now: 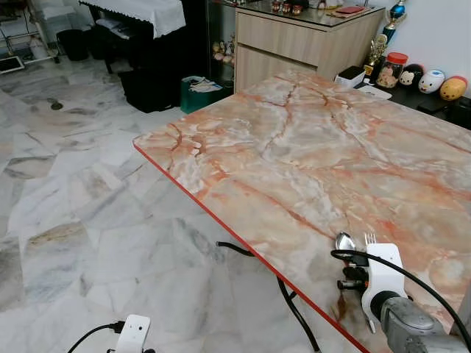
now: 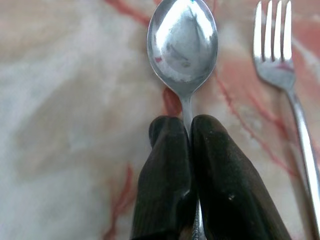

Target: Setting the table

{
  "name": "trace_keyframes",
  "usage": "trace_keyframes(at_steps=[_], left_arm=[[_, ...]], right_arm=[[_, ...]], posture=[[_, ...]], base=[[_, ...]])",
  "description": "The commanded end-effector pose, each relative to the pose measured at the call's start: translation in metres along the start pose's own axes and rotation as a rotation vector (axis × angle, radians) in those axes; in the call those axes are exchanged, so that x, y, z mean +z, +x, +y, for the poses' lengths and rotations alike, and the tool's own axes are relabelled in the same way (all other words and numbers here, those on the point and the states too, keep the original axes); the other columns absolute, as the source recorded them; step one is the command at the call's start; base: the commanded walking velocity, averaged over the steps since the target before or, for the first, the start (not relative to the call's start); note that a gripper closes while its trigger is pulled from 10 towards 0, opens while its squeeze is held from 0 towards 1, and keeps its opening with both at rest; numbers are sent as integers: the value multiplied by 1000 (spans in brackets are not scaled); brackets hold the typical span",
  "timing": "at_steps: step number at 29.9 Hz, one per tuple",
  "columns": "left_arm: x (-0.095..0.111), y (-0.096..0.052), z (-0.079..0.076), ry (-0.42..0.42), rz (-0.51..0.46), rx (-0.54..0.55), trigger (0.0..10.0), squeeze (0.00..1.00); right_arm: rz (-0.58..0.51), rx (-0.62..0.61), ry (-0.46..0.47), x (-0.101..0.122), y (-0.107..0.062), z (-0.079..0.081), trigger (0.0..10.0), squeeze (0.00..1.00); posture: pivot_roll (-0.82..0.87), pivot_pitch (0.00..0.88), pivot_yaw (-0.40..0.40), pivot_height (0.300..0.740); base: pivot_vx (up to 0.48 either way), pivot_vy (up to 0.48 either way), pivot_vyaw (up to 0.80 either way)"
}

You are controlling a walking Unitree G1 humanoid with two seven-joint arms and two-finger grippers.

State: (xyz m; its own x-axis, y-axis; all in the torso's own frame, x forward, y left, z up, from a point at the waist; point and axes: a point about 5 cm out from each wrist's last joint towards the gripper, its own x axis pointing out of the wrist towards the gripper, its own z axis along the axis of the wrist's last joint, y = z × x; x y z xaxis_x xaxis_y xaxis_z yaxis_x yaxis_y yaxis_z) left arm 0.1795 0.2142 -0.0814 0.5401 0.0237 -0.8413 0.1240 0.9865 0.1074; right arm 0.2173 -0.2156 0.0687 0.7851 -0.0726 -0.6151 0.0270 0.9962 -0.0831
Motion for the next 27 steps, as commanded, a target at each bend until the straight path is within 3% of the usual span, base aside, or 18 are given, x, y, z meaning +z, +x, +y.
trace_keyframes(at_steps=[1,6,7,14,16,21,27], left_arm=[[-4,-1,0,7,6,0,10000,0],[-3,0,-1,7,1,0,10000,0],[-2,0,-4,7,0,-4,10000,0],[-2,1,-13,15,3,-16,10000,0],[-3,1,-13,14,0,-7,10000,0],[-9,-1,-9,14,-3,11,10000,0],[-11,-2,-6,14,-11,41,10000,0]], right_arm=[[-77,-14,0,11,3,0,0,0],[-201,10,16,27,1,6,157,0],[-266,14,35,34,-1,9,10000,0],[-470,-53,82,55,-6,9,10000,0],[-634,-157,55,70,-15,0,10000,0],[-736,-228,32,75,-23,-9,10000,0],[-790,-195,27,70,-26,-10,10000,0]], posture=[[-7,0,2,740],[-5,0,-2,740],[-5,0,-2,740],[-4,0,-3,740],[-1,0,-5,740],[-8,0,-3,740],[-6,0,-7,740]], base=[[0,0,0],[0,0,0],[0,0,0],[0,0,0],[0,0,0],[0,0,0],[0,0,0]])
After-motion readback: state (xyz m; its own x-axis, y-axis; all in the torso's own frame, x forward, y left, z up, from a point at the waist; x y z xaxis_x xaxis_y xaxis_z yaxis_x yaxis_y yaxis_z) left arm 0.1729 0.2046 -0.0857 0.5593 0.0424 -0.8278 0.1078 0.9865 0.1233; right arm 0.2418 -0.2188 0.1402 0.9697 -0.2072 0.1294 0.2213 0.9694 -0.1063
